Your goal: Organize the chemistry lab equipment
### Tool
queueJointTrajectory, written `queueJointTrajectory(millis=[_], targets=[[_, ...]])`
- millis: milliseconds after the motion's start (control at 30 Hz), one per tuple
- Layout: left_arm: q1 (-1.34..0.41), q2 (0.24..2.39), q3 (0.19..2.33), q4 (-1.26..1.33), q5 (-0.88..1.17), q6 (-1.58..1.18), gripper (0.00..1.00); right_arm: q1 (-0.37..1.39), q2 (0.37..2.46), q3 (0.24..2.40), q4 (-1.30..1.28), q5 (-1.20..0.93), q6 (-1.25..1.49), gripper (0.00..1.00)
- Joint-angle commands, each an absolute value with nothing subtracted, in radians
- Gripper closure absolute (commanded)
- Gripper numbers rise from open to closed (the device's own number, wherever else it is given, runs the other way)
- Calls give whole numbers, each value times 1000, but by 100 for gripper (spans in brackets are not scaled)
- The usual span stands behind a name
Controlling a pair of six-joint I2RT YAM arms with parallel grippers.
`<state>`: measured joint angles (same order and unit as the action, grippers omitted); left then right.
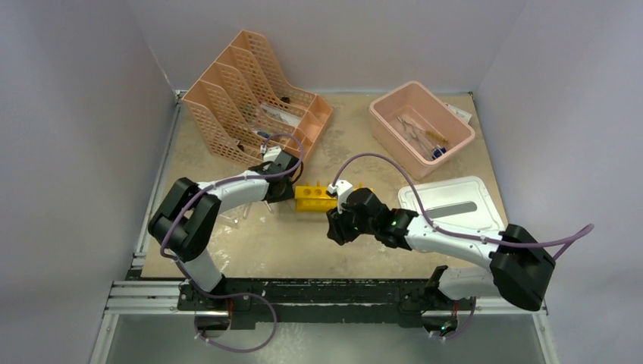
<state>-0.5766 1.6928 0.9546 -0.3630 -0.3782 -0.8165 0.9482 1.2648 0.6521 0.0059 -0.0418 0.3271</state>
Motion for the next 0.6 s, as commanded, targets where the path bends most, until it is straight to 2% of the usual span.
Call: queueJointTrajectory(millis=[0, 267, 567], targets=[[-582, 1716, 979, -421, -415, -826, 66, 952, 1225, 667, 41, -103, 248, 55], [-588, 1663, 970, -400, -423, -856, 88, 953, 1164, 671, 37, -106, 236, 55], [-600, 1467, 936, -404, -312, -835, 92, 951, 1092, 727, 39, -156, 322, 55]])
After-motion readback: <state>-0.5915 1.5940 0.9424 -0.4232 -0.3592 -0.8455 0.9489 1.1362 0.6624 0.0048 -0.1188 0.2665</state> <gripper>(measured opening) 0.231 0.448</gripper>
